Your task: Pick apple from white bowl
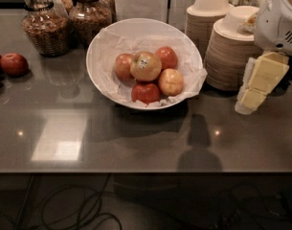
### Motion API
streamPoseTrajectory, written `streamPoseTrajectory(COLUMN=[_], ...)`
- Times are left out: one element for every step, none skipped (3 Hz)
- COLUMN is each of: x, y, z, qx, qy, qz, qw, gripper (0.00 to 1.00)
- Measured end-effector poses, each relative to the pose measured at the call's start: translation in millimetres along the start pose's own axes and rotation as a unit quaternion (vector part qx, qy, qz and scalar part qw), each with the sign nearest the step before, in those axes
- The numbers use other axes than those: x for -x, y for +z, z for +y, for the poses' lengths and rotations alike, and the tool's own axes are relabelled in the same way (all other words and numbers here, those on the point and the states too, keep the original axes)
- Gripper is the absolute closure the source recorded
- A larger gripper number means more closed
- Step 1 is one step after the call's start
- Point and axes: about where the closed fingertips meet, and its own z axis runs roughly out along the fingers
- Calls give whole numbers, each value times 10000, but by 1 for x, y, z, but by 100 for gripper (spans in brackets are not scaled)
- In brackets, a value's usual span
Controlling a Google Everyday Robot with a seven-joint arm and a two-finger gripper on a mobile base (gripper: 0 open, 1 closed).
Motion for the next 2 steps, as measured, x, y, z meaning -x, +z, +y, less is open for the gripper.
streamPoseTrajectory(x=[42,42], y=[-1,-1], z=[-31,-31], qx=[-274,-275], qy=[-313,-313], qz=[-237,-240], qw=[9989,9988], gripper=[0,0])
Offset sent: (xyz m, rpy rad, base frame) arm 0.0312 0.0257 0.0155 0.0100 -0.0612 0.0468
